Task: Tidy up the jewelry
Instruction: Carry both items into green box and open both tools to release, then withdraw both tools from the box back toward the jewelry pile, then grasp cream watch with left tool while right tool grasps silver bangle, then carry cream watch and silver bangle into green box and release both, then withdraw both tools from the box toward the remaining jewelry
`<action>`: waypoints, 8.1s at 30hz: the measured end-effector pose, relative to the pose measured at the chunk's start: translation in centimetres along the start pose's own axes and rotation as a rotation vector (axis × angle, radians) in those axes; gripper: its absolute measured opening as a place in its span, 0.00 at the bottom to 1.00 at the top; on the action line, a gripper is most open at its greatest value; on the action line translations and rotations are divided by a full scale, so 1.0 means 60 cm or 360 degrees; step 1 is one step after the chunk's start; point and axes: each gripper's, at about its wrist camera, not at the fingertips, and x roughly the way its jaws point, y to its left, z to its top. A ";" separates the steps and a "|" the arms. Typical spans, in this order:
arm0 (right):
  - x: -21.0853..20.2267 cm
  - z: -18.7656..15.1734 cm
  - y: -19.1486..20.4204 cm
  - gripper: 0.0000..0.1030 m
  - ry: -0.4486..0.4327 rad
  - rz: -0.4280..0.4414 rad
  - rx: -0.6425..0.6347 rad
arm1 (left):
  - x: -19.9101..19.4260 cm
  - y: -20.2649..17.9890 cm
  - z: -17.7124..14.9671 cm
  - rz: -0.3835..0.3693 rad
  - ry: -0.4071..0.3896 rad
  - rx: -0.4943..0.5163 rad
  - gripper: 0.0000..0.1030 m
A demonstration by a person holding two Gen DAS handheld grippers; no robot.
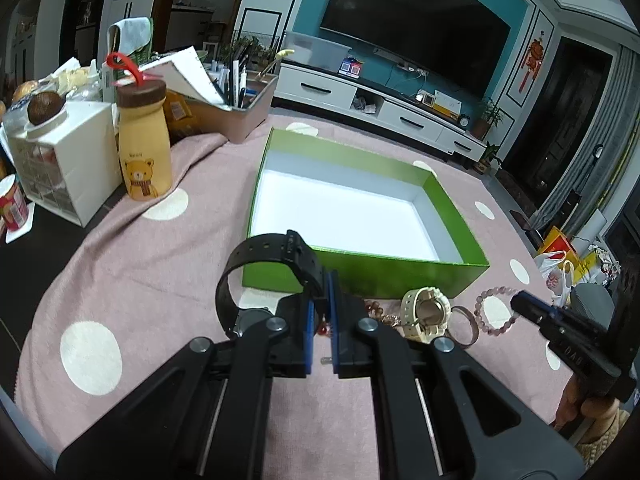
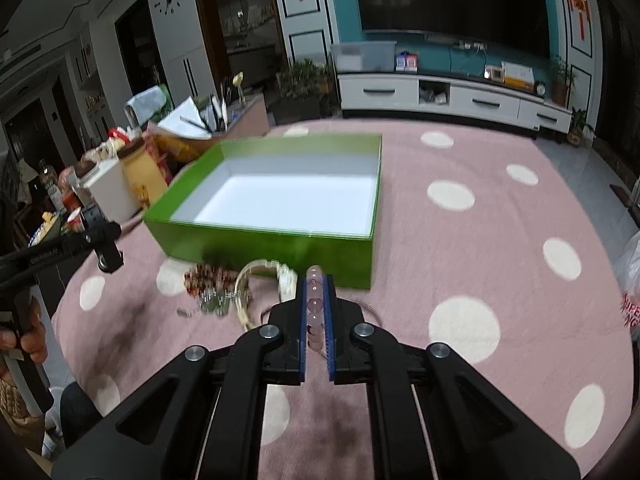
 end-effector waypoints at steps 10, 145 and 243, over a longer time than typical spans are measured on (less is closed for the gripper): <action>0.000 0.066 0.002 0.07 -0.0140 0.0015 -0.0053 | 0.028 -0.030 0.054 -0.0045 -0.0011 0.0081 0.06; 0.029 -0.082 -0.032 0.03 0.0170 0.0123 -0.0106 | 0.182 -0.168 -0.025 -0.0186 0.0459 0.0475 0.33; 0.058 0.060 -0.040 0.35 0.0007 0.0192 0.0056 | 0.127 -0.023 0.105 -0.0066 0.0172 0.0047 0.75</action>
